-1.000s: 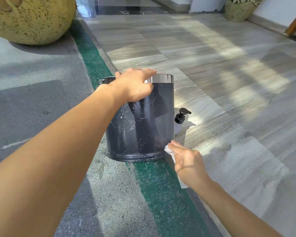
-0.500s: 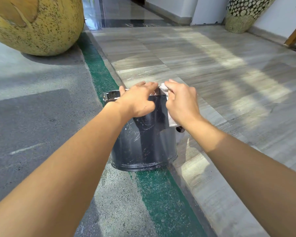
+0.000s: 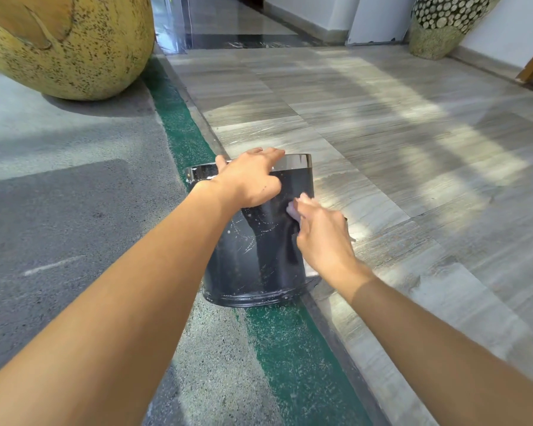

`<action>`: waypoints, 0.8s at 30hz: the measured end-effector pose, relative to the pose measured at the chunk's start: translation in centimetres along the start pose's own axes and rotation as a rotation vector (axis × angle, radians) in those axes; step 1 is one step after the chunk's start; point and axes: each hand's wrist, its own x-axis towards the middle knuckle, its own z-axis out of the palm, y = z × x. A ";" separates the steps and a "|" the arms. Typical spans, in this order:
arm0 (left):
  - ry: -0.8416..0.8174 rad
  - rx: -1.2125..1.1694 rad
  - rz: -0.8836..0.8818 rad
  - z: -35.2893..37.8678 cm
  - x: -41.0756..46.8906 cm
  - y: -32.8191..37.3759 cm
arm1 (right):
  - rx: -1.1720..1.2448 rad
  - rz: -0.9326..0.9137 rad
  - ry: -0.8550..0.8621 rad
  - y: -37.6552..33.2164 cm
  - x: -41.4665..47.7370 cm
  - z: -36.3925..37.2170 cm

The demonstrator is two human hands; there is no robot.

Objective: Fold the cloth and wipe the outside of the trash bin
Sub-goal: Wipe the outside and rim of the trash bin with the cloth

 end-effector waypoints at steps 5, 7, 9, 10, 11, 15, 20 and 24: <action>-0.008 -0.010 -0.048 -0.2 0.4 -0.1 | -0.043 0.000 -0.066 2.9 -7.0 2.9; -0.011 -0.008 -0.061 -0.1 0.4 0.0 | -0.036 0.019 -0.135 4.1 -9.2 4.0; -0.012 -0.014 -0.063 0.0 0.2 0.0 | -0.021 0.029 -0.187 5.0 -10.4 4.6; -0.009 -0.017 -0.059 0.0 0.0 0.1 | -0.019 0.034 -0.200 5.2 -10.6 4.6; -0.004 -0.020 -0.054 0.1 -0.1 0.1 | -0.020 0.035 -0.204 5.4 -10.6 4.5; 0.006 -0.048 -0.041 -0.2 -0.8 0.2 | -0.029 0.028 -0.179 5.5 -9.8 3.7; 0.077 -0.068 0.051 -0.5 -2.4 -1.9 | 0.029 0.012 -0.018 4.0 -6.7 1.0; 0.114 -0.065 0.055 0.3 -3.5 -3.5 | 0.071 -0.013 0.070 1.6 -1.7 -2.3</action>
